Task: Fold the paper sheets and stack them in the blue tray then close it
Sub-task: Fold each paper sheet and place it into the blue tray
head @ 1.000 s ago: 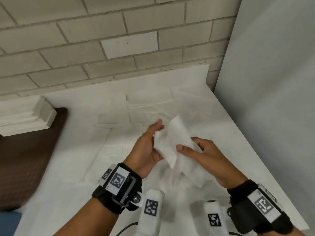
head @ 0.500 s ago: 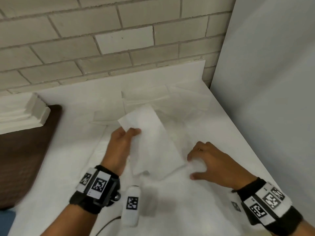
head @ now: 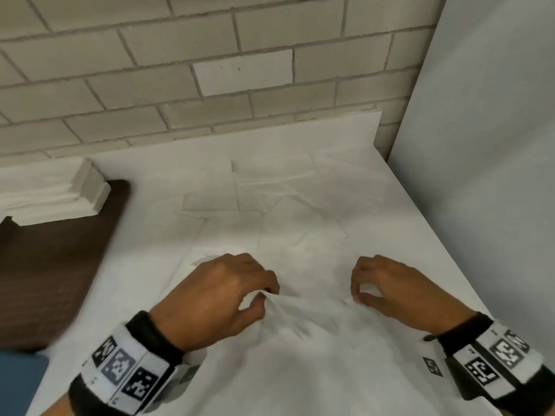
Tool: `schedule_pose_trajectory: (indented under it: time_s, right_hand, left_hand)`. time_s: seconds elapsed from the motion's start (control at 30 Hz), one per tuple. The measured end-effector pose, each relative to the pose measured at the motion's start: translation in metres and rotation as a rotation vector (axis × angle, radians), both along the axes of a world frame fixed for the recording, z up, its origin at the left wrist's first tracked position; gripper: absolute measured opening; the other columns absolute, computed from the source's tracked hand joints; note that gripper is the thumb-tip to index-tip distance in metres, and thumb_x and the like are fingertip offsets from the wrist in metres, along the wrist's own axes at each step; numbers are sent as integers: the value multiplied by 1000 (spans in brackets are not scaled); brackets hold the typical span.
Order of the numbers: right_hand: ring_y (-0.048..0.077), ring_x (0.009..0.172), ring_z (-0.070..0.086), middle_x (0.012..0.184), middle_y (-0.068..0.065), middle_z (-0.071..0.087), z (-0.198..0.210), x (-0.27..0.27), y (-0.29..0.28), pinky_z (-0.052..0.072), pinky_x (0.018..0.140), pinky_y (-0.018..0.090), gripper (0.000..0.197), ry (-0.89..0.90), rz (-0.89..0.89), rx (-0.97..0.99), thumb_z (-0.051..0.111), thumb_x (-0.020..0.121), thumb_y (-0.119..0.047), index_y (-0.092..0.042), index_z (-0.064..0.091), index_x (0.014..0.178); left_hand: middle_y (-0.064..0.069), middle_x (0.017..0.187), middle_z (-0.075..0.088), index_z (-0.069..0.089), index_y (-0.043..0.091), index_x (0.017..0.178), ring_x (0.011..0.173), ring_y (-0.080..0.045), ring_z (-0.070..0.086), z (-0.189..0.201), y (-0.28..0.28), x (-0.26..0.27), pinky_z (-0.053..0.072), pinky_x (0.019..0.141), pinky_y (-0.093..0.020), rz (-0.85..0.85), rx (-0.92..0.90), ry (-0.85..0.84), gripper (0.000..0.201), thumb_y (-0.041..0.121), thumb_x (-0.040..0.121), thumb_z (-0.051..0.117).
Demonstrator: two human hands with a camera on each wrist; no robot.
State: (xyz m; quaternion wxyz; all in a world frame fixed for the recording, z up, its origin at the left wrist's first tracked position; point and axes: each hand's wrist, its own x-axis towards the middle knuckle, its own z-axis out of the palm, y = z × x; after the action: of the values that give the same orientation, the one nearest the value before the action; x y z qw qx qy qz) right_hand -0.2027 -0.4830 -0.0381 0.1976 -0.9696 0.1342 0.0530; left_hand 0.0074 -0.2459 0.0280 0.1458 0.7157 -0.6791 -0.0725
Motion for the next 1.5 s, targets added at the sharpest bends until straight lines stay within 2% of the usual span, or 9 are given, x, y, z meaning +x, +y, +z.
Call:
schedule_pose_trajectory:
  time_s: [0.2, 0.37, 0.5, 0.63, 0.83, 0.97, 1.13, 1.27, 1.5]
  right_hand:
    - [9, 86, 58, 106, -16, 62, 92, 13, 17, 41, 65, 16, 9, -242, 32, 206, 51, 99, -37, -32, 59, 98]
    - [11, 84, 64, 95, -4, 69, 116, 45, 26, 47, 73, 25, 24, -434, -98, 662, 46, 102, -35, -20, 64, 97]
    - [22, 94, 66, 106, 4, 70, 79, 51, 40, 49, 86, 38, 67, -529, -490, 1283, 42, 87, -71, -16, 60, 121]
    - [3, 99, 67, 108, -19, 69, 42, 54, 81, 52, 94, 37, 23, -379, -494, 1135, 55, 94, -34, -37, 54, 116]
    - [14, 103, 68, 112, -7, 71, 22, 55, 89, 52, 97, 46, 23, -435, -619, 1189, 51, 98, -20, -31, 58, 117]
    - [8, 103, 68, 112, -13, 71, 22, 50, 90, 54, 95, 43, 23, -512, -582, 1031, 56, 96, -38, -34, 61, 118]
    - [-3, 108, 62, 114, -25, 65, 40, 56, 95, 51, 96, 30, 21, -634, -472, 986, 40, 95, -56, -55, 48, 114]
    - [5, 112, 59, 119, -12, 60, 55, 49, 91, 50, 91, 26, 24, -747, -359, 1133, 42, 103, -20, -41, 46, 116]
    - [11, 97, 61, 101, -18, 60, 6, 40, 101, 50, 77, 20, 36, -595, -502, 944, 35, 100, -2, -35, 43, 112]
  left_hand:
    - [9, 158, 39, 78, 34, 93, 150, -12, 27, -11, -28, -11, 24, 120, -23, -139, -110, 177, 14, 33, 85, 65]
    - [15, 109, 74, 75, 23, 102, 109, -5, 69, -8, -48, -30, 50, 97, -22, 84, -191, 872, 17, 11, 90, 75]
    - [1, 122, 74, 55, 29, 132, 110, -21, 72, -21, -42, -36, 59, 93, -43, 508, -355, 1290, 47, 16, 91, 75]
    - [1, 128, 70, 42, 35, 143, 110, -18, 72, -42, -35, -47, 59, 94, -43, 691, -273, 1322, 65, 20, 90, 77]
    - [-11, 125, 72, 65, 10, 130, 118, -30, 68, -47, -28, -55, 49, 108, -50, 645, -82, 1682, 33, 11, 99, 57]
    - [-9, 126, 72, 66, 14, 130, 118, -29, 68, -51, -21, -49, 50, 106, -48, 608, -43, 1642, 31, 11, 100, 56]
    - [5, 116, 76, 67, 24, 124, 107, -15, 73, -35, -29, -54, 57, 98, -43, 578, -244, 1211, 26, 18, 101, 60]
    - [5, 110, 77, 69, 15, 121, 102, -10, 73, -18, -31, -61, 58, 83, -23, 509, -551, 1119, 23, 15, 100, 60]
    - [7, 106, 78, 72, 27, 111, 100, -9, 74, -59, -28, -80, 59, 94, -43, 648, -378, 1115, 19, 18, 94, 71]
